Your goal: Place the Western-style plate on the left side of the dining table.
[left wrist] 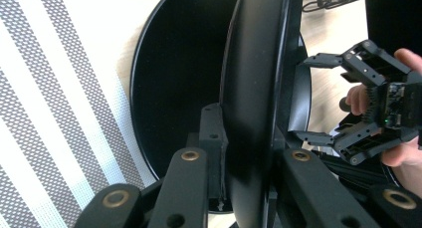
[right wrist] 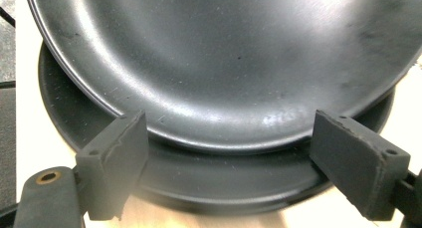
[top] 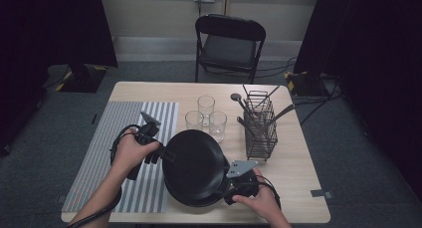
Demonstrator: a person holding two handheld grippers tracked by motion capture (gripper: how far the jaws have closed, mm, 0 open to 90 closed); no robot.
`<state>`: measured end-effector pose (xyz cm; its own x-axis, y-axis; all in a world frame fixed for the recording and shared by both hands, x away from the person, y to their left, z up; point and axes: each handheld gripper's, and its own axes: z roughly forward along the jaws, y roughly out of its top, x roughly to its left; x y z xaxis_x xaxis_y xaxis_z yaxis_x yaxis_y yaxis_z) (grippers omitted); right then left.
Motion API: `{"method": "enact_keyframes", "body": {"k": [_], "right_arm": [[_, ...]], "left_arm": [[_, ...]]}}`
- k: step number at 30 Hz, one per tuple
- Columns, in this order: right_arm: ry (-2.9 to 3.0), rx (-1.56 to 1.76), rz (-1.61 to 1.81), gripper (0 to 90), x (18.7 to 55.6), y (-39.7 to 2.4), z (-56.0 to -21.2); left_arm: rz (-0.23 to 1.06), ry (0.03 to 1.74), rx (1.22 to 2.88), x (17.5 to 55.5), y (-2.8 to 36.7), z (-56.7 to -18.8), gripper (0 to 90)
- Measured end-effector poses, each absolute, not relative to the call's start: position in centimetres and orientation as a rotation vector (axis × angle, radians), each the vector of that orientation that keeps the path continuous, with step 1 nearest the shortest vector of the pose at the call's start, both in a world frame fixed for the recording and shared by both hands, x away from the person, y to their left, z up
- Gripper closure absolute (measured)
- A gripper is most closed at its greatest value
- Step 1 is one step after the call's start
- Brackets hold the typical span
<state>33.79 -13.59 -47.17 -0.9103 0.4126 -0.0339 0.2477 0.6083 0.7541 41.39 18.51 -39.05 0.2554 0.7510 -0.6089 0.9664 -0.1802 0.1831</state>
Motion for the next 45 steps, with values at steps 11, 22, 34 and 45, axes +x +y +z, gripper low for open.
{"method": "enact_keyframes", "body": {"k": [11, 22, 34, 45], "right_arm": [[2.585, 0.607, 1.239, 14.5, 33.0, -16.5, -46.0], [2.601, 0.624, 1.185, 14.6, 32.7, -18.4, -45.8], [2.634, 0.721, 1.085, 14.6, 32.2, -20.7, -48.2], [2.634, 0.732, 1.056, 14.1, 32.6, -21.0, -49.5]], "left_arm": [[-0.499, 1.578, 2.015, 41.8, 18.0, -38.0, 79.5], [-0.444, 1.595, 2.055, 42.3, 18.2, -35.8, 79.6], [-0.427, 1.601, 2.026, 42.8, 19.9, -33.3, 79.6], [-0.425, 1.646, 1.974, 43.3, 22.0, -32.4, 79.6]]}}
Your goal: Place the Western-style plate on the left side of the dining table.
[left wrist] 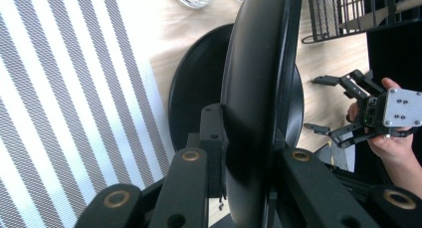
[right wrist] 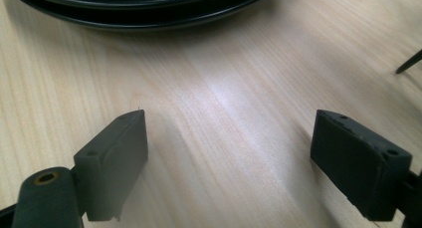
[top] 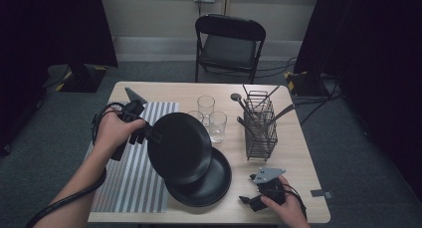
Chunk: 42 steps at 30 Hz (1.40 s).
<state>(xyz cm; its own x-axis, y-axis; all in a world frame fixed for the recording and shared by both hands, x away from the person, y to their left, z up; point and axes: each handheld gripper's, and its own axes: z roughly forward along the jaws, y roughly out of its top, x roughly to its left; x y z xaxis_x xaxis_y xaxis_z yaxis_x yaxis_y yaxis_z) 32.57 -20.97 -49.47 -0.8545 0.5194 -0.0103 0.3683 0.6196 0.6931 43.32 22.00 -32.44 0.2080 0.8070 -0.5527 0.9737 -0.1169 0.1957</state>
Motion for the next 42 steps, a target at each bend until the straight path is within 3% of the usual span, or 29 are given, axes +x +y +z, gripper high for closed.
{"method": "enact_keyframes", "body": {"k": [42], "right_arm": [[2.586, 0.749, 1.118, 11.4, 32.3, -21.2, -50.0]], "left_arm": [[-0.391, 1.757, 1.855, 43.3, 27.7, -31.5, 79.5]]}}
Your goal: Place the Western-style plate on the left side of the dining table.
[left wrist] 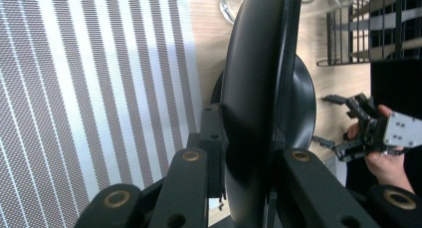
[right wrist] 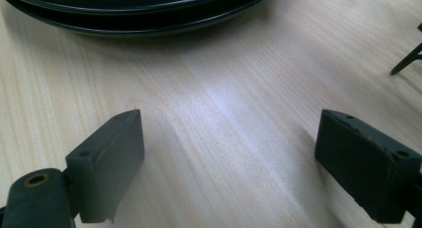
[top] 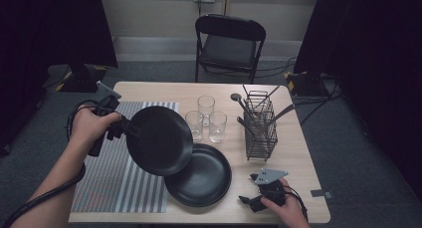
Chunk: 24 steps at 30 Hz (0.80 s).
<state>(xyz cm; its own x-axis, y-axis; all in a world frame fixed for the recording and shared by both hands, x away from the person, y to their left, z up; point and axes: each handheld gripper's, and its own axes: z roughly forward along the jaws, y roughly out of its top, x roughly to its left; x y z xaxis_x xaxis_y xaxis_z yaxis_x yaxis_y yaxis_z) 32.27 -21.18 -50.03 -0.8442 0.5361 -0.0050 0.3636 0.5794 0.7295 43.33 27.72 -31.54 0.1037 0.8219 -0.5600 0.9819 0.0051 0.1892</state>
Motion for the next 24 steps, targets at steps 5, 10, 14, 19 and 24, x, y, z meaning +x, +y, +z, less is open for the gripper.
{"method": "enact_keyframes", "body": {"k": [5, 10, 14, 19, 24], "right_arm": [[2.586, 0.747, 1.118, 11.4, 32.3, -21.2, -50.0], [2.585, 0.749, 1.117, 11.4, 32.2, -21.2, -50.0], [2.585, 0.749, 1.116, 11.4, 32.2, -21.2, -50.0], [2.585, 0.75, 1.116, 11.4, 32.2, -21.2, -50.0], [2.585, 0.749, 1.117, 11.4, 32.2, -21.2, -50.0]], "left_arm": [[-0.384, 1.769, 1.825, 43.3, 28.5, -31.4, 79.6], [-0.384, 1.785, 1.813, 43.3, 29.2, -31.3, 79.5], [-0.384, 1.783, 1.817, 43.4, 30.1, -31.4, 79.4], [-0.376, 1.799, 1.797, 43.2, 30.8, -31.6, 79.3], [-0.367, 1.812, 1.783, 43.3, 31.2, -31.7, 79.0]]}}
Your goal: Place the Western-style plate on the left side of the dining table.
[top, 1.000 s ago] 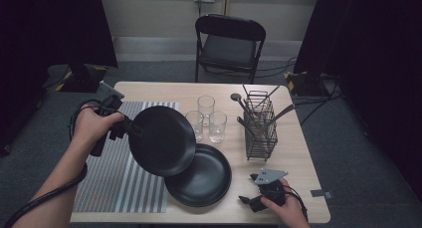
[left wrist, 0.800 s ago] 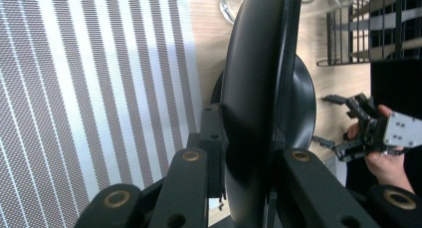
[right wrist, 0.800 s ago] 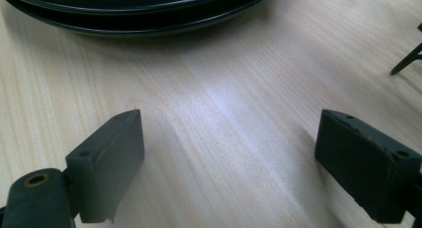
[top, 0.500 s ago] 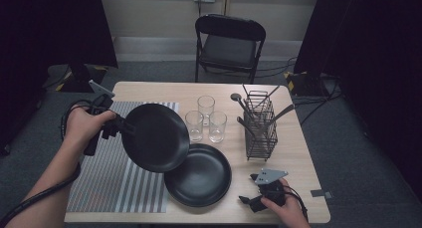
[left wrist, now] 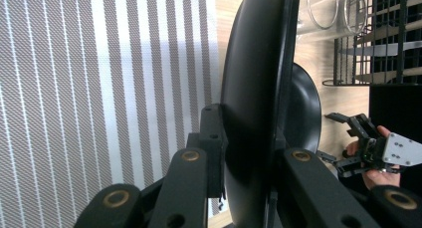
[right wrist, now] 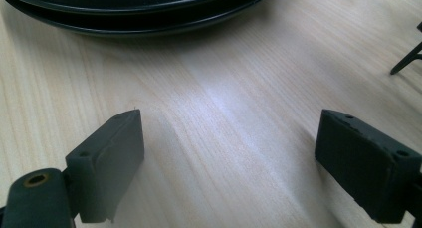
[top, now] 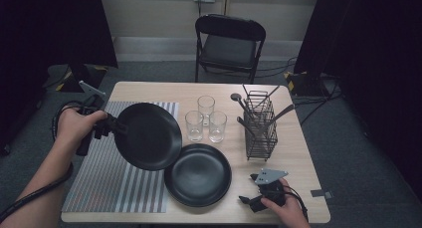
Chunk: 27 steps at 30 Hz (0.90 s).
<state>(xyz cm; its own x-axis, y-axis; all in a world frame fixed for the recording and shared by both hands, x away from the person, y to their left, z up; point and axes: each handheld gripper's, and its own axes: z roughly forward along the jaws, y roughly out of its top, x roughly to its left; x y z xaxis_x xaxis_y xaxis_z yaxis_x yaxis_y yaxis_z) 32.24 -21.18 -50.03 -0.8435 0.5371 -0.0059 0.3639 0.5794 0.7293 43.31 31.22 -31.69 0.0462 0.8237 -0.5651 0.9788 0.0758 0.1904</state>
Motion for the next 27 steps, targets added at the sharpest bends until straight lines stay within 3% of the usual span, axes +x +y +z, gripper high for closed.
{"method": "enact_keyframes", "body": {"k": [27], "right_arm": [[2.584, 0.75, 1.117, 11.3, 32.2, -21.2, -50.0]], "left_arm": [[-0.358, 1.86, 1.748, 44.3, 33.9, -32.9, 78.9]]}}
